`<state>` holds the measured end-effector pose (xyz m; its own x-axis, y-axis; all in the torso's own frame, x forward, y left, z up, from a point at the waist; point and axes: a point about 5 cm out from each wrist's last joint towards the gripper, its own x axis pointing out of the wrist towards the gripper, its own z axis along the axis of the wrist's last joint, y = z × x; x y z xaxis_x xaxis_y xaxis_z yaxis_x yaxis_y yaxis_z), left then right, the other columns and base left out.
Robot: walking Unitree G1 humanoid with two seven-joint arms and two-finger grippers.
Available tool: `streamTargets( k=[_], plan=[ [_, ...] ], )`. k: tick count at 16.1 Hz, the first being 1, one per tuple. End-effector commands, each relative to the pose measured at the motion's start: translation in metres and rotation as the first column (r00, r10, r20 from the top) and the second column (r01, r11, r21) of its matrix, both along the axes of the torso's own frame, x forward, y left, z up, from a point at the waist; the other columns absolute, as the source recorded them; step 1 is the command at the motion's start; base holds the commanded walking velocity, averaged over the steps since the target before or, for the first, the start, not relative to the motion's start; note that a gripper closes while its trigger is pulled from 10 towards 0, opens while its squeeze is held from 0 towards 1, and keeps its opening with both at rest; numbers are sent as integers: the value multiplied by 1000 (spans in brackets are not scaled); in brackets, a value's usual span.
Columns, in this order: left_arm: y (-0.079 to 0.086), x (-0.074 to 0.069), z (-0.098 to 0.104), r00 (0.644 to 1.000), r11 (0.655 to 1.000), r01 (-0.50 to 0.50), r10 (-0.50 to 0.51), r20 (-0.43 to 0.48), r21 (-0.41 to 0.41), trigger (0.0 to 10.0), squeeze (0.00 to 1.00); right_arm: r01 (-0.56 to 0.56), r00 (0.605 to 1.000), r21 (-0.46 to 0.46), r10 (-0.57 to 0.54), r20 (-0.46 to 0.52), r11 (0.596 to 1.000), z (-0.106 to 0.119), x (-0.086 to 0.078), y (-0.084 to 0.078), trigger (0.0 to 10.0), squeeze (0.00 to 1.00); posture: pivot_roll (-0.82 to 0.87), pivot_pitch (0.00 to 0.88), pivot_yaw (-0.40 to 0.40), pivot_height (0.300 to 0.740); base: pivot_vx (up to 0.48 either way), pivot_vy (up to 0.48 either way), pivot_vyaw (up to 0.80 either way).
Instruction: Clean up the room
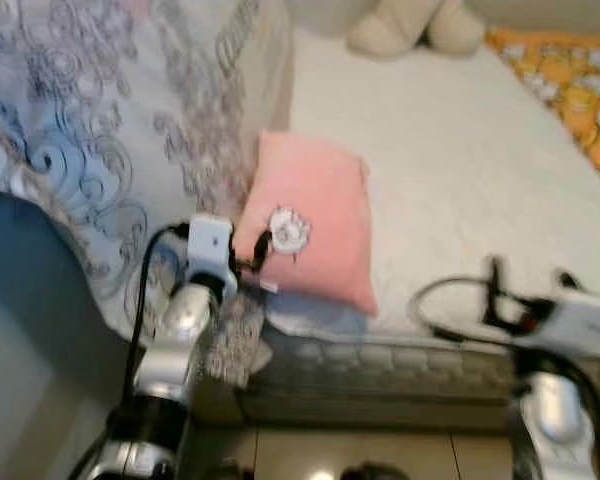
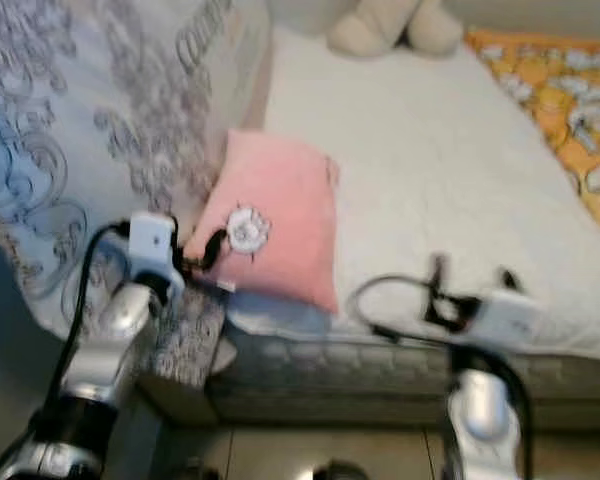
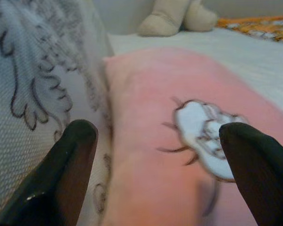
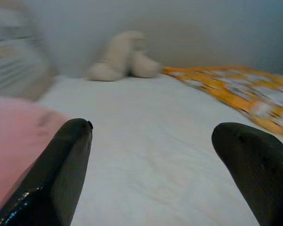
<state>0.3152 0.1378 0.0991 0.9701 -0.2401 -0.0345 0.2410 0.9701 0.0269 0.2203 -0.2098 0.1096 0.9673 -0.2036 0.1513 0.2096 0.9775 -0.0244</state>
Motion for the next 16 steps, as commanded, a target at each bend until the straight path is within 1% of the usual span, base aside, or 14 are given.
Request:
streamTargets(
  k=[1,2,3,5,6,7,9,11,12,14,16],
  plan=[
    [-2,-1,0,1000,1000,9,-9,-12,-15,10000,0,-33,999,-9,33,-1,999,5,3,4,10000,0,-32,0,0,740,0,-446,0],
    [-5,-2,-2,1000,1000,9,-9,-22,-24,10000,0,-38,999,-5,38,-28,999,2,4,2,10000,0,-33,0,2,740,0,-446,0],
    [-5,-2,-3,1000,1000,4,-5,-26,-24,10000,0,-40,999,-10,40,-35,999,1,7,1,10000,0,-35,0,5,740,0,-446,0],
    [2,-4,-10,999,1000,-14,13,-44,-15,10000,0,-28,999,-16,27,-37,999,1,9,-3,10000,0,-36,0,2,740,0,-446,0],
    [9,-7,-15,997,999,-32,31,-67,-21,10000,0,-27,999,-5,27,-33,1000,0,9,-6,10000,0,-33,0,-2,740,0,-446,0],
    [11,-11,-19,995,997,-45,40,-91,-62,10000,0,-18,999,26,19,-30,1000,-3,6,-10,10000,0,-31,0,-6,740,0,-442,0],
    [6,-11,-16,996,996,-34,28,-81,-81,10000,0,-20,998,20,21,-61,1000,-10,4,-9,10000,0,-26,0,-9,740,0,-429,0],
    [4,-11,-16,996,995,-32,25,-82,-89,10000,0,-13,996,21,15,-83,1000,-13,6,-8,10000,0,-27,0,-10,740,0,-426,0],
    [6,-9,-17,995,996,-56,50,-82,-67,10000,0,-16,996,8,17,-89,1000,-13,9,-7,10000,0,-28,0,-9,740,0,-424,0],
    [8,-8,-19,993,995,-70,63,-100,-72,10000,0,-19,996,9,20,-88,1000,-14,10,-7,10000,0,-31,0,-6,740,0,-435,0],
    [3,-6,-20,994,996,-46,37,-105,-79,10000,0,-26,996,11,27,-86,1000,-14,11,-6,10000,0,-34,0,0,740,0,-433,0]
  ],
)
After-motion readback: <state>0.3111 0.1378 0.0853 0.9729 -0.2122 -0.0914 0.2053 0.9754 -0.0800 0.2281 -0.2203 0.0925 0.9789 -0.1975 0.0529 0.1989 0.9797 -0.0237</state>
